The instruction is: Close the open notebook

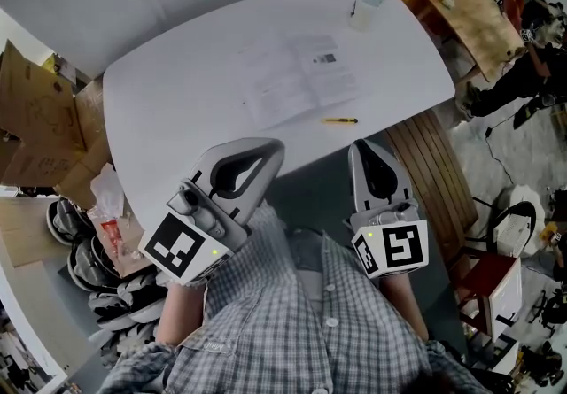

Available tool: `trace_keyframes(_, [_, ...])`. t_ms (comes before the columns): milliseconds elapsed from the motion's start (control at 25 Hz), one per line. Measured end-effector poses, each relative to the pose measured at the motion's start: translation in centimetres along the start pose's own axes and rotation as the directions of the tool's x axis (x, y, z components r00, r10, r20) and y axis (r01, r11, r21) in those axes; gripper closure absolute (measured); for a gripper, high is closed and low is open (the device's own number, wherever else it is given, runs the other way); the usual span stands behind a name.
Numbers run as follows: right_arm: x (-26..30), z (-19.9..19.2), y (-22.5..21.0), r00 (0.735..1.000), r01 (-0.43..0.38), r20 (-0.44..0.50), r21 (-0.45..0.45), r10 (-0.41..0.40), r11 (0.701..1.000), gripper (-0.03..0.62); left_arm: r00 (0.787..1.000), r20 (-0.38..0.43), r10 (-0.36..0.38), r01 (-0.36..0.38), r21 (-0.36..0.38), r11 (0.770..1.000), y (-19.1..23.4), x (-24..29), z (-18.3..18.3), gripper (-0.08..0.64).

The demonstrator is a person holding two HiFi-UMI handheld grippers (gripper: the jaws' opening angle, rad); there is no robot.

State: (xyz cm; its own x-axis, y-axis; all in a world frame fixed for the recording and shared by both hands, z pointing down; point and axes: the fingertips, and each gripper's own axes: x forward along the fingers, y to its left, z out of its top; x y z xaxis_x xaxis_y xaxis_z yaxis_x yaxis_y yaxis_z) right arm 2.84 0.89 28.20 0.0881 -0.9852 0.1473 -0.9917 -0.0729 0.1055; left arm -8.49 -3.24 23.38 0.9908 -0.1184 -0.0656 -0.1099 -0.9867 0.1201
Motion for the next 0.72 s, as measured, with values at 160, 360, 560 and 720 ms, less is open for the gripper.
trace_keyframes(160, [1.0,-0.2,0.9,1.000,0.003,-0.012,-0.008,-0.003,1.000,0.568,1.000,-0.016,0.007,-0.007,-0.009,1.000,1.1,-1.1,-0.4,0.555])
trace_keyframes(360, [2.0,0.1,2.4,1.000,0.007,-0.009,-0.057,-0.008,0.998,0.568,1.000,-0.027,0.009,-0.008,0.013,1.000,2.6,-2.6,-0.6,0.555])
trace_keyframes(560, [2.2,0.8,2.7,1.000,-0.002,-0.010,-0.085,0.001,0.996,0.568,1.000,-0.005,0.025,-0.025,0.014,1.000,3.3,-3.2,-0.2,0.555])
trace_keyframes(720, [2.6,1.0,2.4,1.000,0.004,-0.013,-0.083,-0.005,0.997,0.568,0.999,-0.001,0.043,-0.043,-0.009,0.999,3.8,-3.7,-0.5,0.555])
